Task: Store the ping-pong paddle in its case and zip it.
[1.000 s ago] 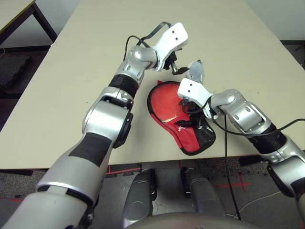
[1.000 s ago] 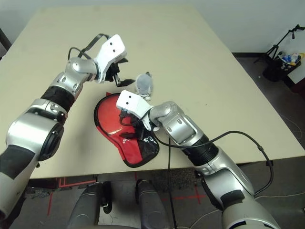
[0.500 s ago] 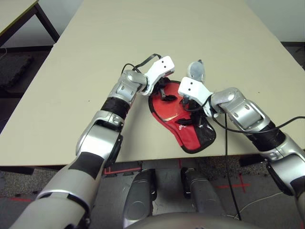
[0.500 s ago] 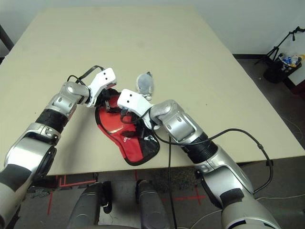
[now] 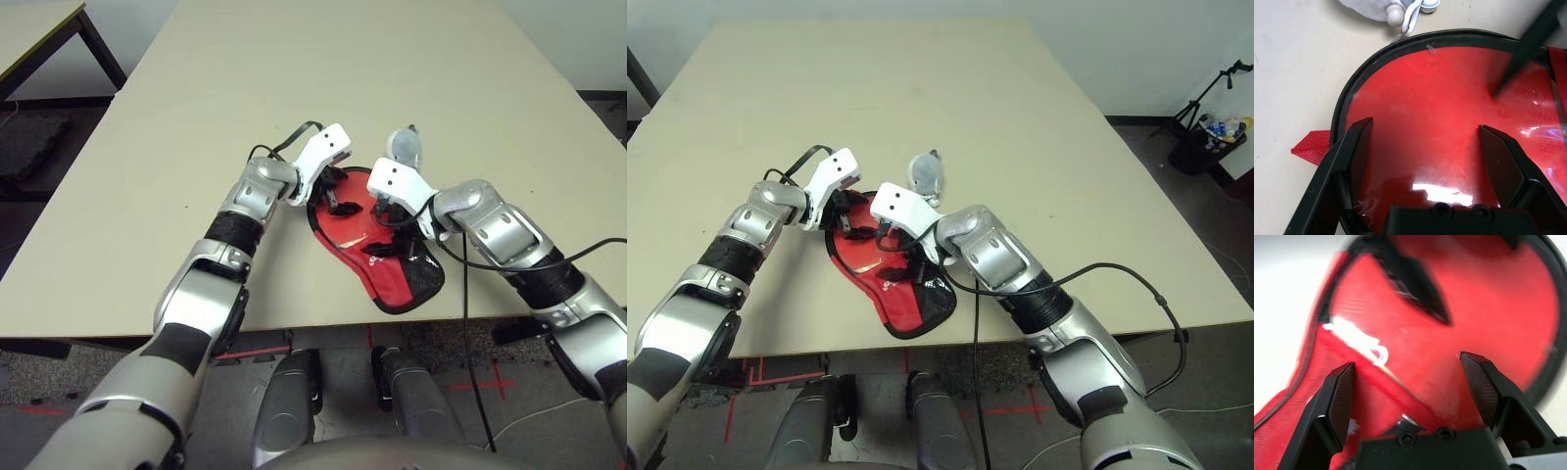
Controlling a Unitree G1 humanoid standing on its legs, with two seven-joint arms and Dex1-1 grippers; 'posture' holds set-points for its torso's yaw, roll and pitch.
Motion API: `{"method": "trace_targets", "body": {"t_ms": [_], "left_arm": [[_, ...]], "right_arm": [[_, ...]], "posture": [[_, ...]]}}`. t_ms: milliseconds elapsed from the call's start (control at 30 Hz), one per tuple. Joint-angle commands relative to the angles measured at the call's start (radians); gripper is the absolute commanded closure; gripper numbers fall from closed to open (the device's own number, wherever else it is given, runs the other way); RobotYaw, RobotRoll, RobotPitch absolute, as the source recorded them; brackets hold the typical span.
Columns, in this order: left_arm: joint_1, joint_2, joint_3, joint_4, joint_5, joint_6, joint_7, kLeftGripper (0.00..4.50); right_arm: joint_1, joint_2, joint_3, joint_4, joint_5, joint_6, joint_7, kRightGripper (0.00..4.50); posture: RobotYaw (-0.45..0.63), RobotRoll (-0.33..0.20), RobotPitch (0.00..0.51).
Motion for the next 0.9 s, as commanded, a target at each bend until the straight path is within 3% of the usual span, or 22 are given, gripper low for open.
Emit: {"method": "trace_targets", "body": {"t_ms": [33, 100, 233, 600, 900], "left_arm": [[0.056, -0.008, -0.054, 0.061, 0.032, 0.028, 0.003, 0.04], [0.057, -0.011, -0.055, 0.062, 0.032, 0.027, 0.005, 0.04], [0.058, -0.022, -0.058, 0.069, 0.034, 0.019, 0.013, 0.04], [0.068, -0.041, -0.059, 0.070, 0.036, 0.011, 0.024, 0.04], [0.063, -0.046, -0.061, 0.064, 0.034, 0.010, 0.030, 0.04]], "right_arm": [[-0.113, 0.010, -0.112, 0.046, 0.004, 0.054, -0.061, 0.00], [-0.225, 0.031, -0.186, 0.142, -0.020, 0.044, -0.155, 0.00], [-0.324, 0.087, -0.278, 0.327, -0.062, -0.067, -0.337, 0.00], [-0.291, 0.198, -0.260, 0.623, -0.145, -0.228, -0.450, 0.00], [-0.300, 0.217, -0.247, 0.782, -0.202, -0.257, -0.472, 0.00]], "posture": [[-0.02, 0.000, 0.177], [-0.02, 0.000, 0.176], [-0.03, 0.000, 0.173], [-0.02, 0.000, 0.169], [-0.01, 0.000, 0.169]]}}
